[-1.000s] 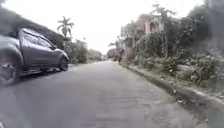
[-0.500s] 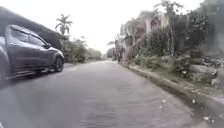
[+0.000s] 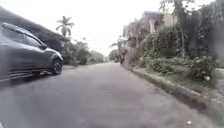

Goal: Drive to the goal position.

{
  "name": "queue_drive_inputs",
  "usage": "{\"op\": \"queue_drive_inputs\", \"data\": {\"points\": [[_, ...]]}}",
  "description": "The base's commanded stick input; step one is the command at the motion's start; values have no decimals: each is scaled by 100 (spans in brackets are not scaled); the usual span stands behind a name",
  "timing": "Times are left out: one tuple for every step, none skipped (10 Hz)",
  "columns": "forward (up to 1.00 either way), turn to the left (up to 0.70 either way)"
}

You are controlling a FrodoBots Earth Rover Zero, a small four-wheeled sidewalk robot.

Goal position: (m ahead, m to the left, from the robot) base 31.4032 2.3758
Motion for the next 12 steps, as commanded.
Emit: {"op": "queue_drive_inputs", "data": {"points": [[100, 0], [100, 0], [100, -23], [100, -40], [100, -40], [100, -40], [100, -38], [100, -2], [100, 0], [100, 0], [100, 0], [100, 0]]}}
